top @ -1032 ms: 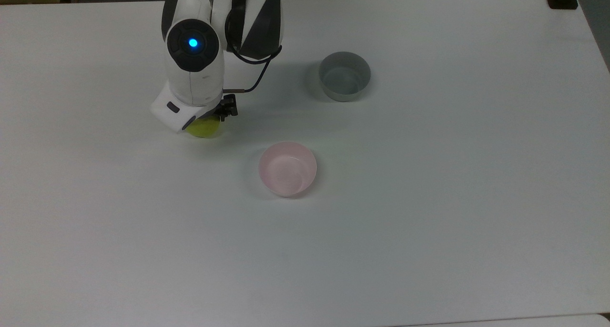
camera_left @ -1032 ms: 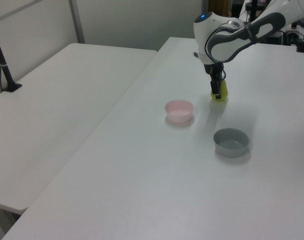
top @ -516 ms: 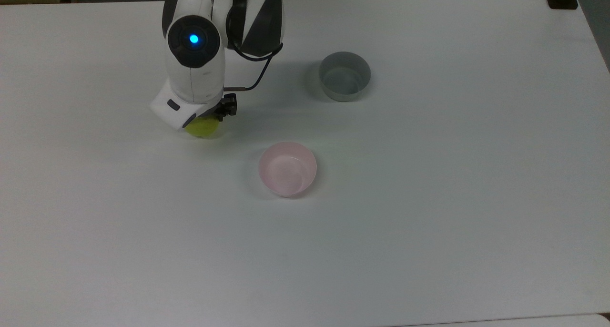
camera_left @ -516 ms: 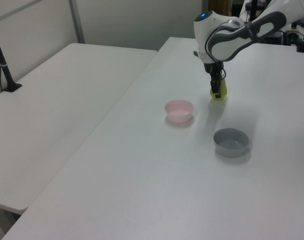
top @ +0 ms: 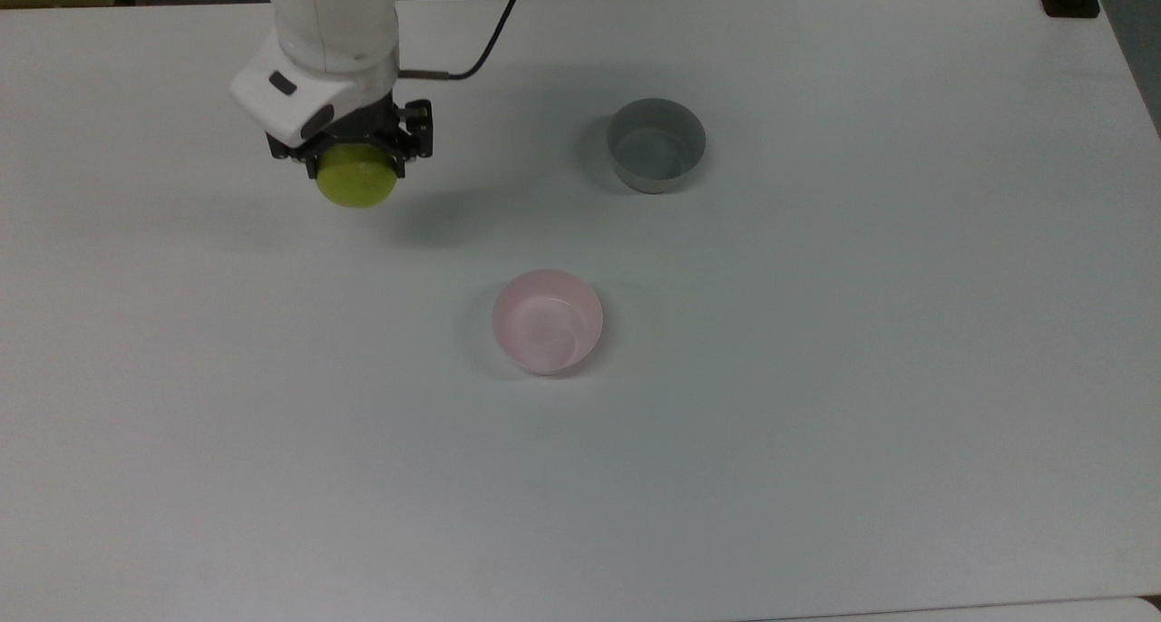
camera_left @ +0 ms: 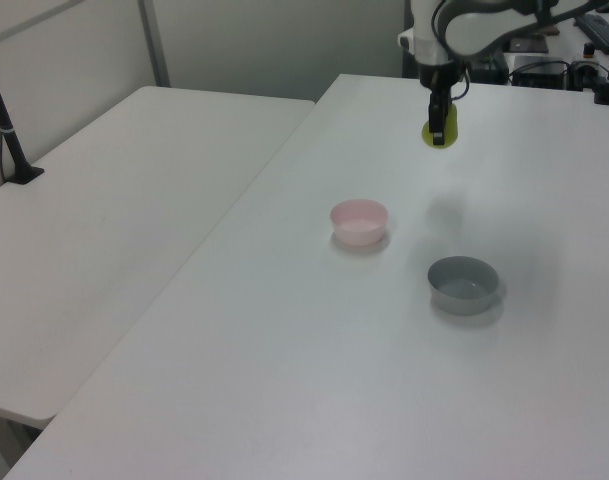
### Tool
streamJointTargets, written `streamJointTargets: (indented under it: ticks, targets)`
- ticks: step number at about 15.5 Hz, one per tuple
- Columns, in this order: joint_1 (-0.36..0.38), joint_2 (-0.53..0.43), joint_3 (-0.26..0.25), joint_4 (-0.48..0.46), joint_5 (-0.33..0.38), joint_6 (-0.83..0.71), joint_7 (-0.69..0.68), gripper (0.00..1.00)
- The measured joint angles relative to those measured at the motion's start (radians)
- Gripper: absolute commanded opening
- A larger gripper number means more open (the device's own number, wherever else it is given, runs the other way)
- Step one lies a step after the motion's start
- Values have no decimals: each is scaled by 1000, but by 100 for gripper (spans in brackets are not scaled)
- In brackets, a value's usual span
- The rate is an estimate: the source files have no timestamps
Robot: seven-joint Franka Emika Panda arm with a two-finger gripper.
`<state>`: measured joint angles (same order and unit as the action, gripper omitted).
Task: Place the pear in the bowl
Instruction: 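Lift the pear up off the table, then carry the pear over the pink bowl and lower it inside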
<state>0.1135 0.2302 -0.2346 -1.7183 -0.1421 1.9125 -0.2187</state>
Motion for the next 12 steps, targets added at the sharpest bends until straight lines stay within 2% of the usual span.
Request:
streamJointTargets:
  ticks: [3, 6, 9, 12]
  targets:
    - [13, -23, 0, 10, 2, -25, 0, 59]
    - [55, -14, 1, 27, 46, -25, 10, 58]
    - [145, 59, 3, 101, 117, -25, 99, 59]
    - [194, 128, 4, 164, 133, 9, 188, 59]
